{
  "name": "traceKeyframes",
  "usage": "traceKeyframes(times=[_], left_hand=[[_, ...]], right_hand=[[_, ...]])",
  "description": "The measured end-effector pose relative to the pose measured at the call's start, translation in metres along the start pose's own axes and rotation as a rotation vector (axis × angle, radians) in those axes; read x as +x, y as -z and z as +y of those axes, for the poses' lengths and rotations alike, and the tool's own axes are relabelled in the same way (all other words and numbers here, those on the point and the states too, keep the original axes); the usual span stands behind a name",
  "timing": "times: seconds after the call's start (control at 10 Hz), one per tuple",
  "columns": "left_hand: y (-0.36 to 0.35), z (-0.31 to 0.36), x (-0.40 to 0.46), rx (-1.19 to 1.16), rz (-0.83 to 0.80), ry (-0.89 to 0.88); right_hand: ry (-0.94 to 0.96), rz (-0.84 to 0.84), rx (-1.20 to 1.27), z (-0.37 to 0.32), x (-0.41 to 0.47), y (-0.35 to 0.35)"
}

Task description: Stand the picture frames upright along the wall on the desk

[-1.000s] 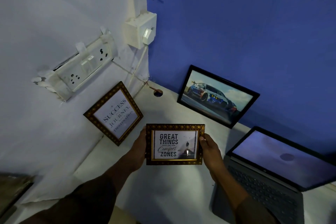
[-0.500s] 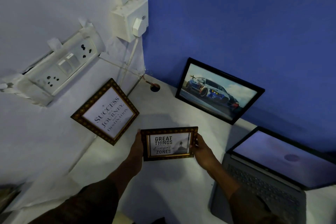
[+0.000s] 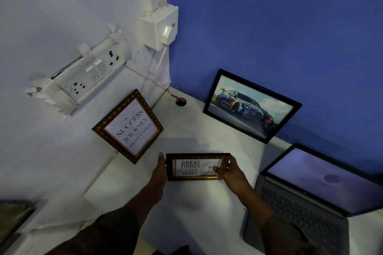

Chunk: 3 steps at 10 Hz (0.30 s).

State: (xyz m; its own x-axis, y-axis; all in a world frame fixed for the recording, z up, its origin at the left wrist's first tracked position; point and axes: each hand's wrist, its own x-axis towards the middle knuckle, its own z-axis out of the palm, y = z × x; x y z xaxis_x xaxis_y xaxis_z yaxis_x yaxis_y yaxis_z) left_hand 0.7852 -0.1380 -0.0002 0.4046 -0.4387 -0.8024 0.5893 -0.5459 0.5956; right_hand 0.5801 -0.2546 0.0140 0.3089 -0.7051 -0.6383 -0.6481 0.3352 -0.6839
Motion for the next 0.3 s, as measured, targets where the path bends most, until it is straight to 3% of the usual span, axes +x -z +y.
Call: traceKeyframes(times=[0.3], left_hand=[[0.036, -0.032, -0.013, -0.079, 0.013, 0.034]], right_hand=[[-0.03, 0.134, 0.067, 0.025, -0.031, -0.005]])
